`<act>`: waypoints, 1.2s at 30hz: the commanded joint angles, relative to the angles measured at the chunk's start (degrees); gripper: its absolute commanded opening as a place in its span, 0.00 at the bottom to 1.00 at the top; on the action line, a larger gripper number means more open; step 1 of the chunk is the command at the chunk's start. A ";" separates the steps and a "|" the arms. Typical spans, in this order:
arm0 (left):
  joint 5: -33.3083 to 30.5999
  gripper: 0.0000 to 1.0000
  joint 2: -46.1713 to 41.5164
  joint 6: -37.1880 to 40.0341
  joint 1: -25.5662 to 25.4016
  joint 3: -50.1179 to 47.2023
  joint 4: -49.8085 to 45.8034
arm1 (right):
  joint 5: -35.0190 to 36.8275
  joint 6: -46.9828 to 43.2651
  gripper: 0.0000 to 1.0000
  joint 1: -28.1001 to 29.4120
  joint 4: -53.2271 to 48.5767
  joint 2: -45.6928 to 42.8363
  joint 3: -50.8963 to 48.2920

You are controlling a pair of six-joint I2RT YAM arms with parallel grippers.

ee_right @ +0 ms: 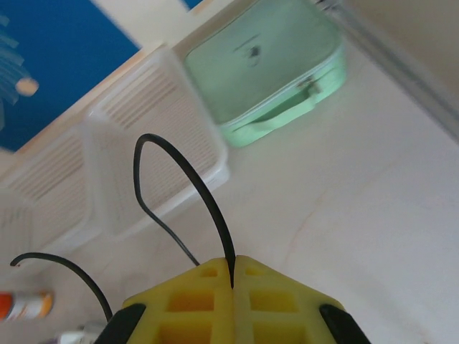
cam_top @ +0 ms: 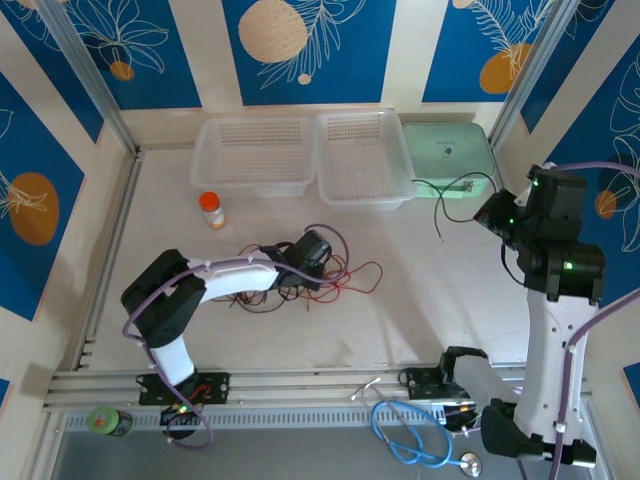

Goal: Untangle the cables

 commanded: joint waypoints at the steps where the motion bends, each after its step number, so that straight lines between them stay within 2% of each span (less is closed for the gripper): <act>1: 1.38 0.44 -5.57 4.64 -0.73 6.21 -3.25 | -6.96 -2.78 0.00 3.82 3.47 1.45 1.13; 3: 0.73 0.54 -7.38 5.54 -0.94 8.34 -4.58 | -3.62 -3.50 0.00 8.01 5.15 3.06 1.15; 6: -0.41 0.60 -10.04 6.40 -1.03 10.25 -6.55 | 1.56 -4.53 0.00 13.44 9.25 7.01 1.33; 13: -3.42 0.65 -19.30 4.82 -1.33 7.52 -9.82 | 2.94 -4.50 0.00 15.15 20.07 23.98 7.31; 21: -6.62 0.67 -28.45 1.03 -1.44 2.89 -17.58 | 6.64 -7.25 0.00 15.33 20.04 52.51 28.63; 25: -8.03 0.67 -31.98 -0.61 -1.46 0.70 -19.57 | 8.03 -7.17 0.00 15.32 14.70 67.41 44.99; 29: -9.58 0.67 -33.89 -1.76 -1.53 0.24 -21.84 | 6.51 -5.73 0.00 15.25 8.67 81.48 60.50; 32: -9.93 0.68 -34.50 -2.37 -1.52 0.60 -23.09 | 4.08 -4.16 0.00 15.43 6.40 88.52 66.91; 36: -9.95 0.68 -34.23 -2.82 -1.58 1.60 -24.84 | 1.62 -2.22 0.17 15.88 8.22 90.84 64.73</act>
